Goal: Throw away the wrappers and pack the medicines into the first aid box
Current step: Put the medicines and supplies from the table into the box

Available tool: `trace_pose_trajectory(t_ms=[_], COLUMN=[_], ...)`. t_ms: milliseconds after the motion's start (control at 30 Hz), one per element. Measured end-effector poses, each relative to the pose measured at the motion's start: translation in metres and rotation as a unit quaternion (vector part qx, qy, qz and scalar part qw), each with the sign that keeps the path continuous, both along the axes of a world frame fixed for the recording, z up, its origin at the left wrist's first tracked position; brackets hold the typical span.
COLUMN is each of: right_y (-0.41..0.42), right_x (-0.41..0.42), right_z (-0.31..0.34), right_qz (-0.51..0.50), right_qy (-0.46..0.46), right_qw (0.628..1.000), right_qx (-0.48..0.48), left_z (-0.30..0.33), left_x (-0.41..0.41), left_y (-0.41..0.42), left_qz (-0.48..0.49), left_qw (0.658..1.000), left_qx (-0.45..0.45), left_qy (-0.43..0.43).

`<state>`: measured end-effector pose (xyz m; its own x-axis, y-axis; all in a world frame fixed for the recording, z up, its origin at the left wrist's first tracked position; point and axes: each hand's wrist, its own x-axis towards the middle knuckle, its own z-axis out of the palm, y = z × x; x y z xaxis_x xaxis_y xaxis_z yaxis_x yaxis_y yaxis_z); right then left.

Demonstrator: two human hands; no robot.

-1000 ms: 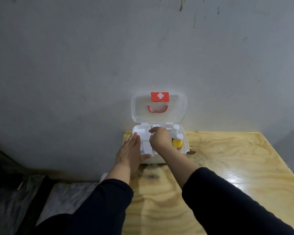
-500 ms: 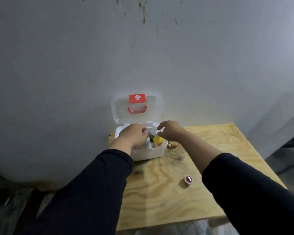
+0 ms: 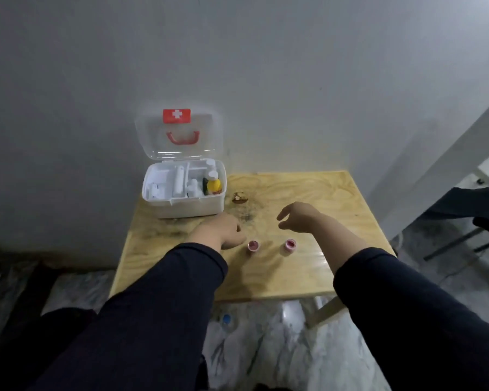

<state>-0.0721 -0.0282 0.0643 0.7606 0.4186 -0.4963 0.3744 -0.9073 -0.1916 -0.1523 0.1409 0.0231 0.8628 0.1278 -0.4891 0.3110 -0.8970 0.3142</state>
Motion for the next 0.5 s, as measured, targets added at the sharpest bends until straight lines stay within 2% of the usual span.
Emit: trace_pose_trajectory(t_ms=[200, 300, 400, 500], right_y=[-0.016, -0.020, -0.014, 0.005], right_x=[-0.007, -0.013, -0.017, -0.021], right_z=[-0.060, -0.087, -0.096, -0.088], right_qz=[-0.007, -0.016, -0.014, 0.011], right_qy=[0.013, -0.023, -0.064, -0.062], right_qw=[1.000, 1.000, 0.996, 0.990], right_qx=[0.004, 0.009, 0.055, 0.124], left_z=[-0.030, -0.041, -0.044, -0.044], left_x=[-0.024, -0.037, -0.048, -0.056], left_y=[-0.017, -0.019, -0.016, -0.011], left_qz=[0.036, 0.067, 0.077, 0.089], left_qw=[0.998, 0.997, 0.996, 0.995], left_qx=[0.029, 0.016, 0.018, 0.026], left_qy=[0.032, 0.035, 0.038, 0.042])
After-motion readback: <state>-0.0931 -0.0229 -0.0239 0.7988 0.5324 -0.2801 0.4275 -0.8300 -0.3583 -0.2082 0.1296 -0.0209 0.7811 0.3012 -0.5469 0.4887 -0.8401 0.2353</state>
